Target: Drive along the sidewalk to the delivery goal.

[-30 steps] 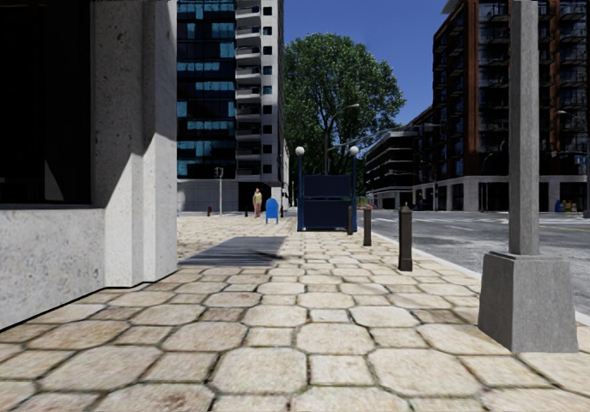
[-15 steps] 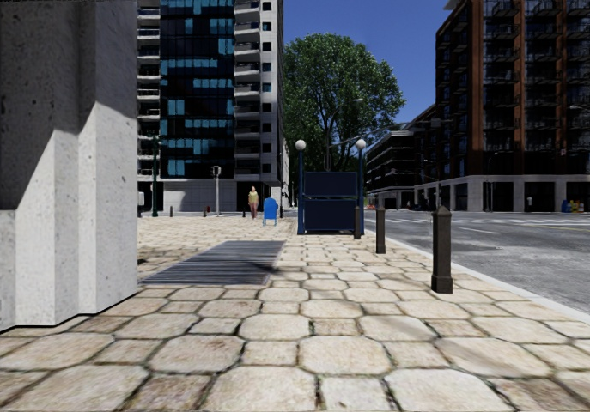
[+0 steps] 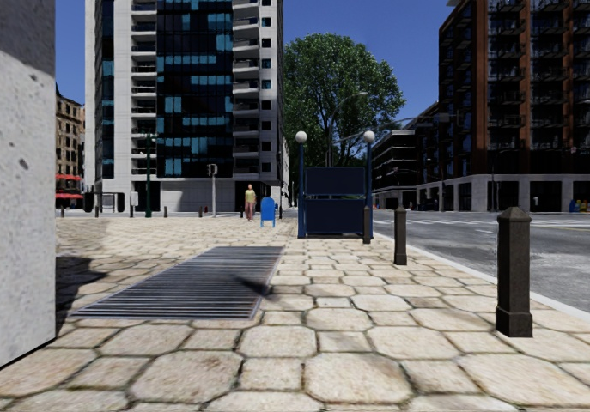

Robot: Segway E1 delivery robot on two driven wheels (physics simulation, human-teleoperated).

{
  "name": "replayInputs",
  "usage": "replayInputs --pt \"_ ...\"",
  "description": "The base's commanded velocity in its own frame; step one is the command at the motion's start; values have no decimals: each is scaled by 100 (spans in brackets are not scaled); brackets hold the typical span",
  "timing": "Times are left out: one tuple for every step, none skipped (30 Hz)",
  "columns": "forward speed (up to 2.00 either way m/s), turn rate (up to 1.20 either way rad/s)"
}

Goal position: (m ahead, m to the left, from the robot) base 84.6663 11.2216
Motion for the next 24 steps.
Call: replayInputs --pt "200 0" --pt "200 0" --pt "200 0" --pt "200 0" --pt "200 0" --pt "200 0" --pt "200 0" --pt "200 0" --pt "200 0" --pt "200 0" --pt "200 4" --pt "200 12" --pt "200 12" --pt "200 19" --pt "200 24" --pt "200 27" --pt "200 27" --pt "200 28" --pt "200 28" --pt "200 28" --pt "200 28" --pt "200 28" --pt "200 28" --pt "200 28"
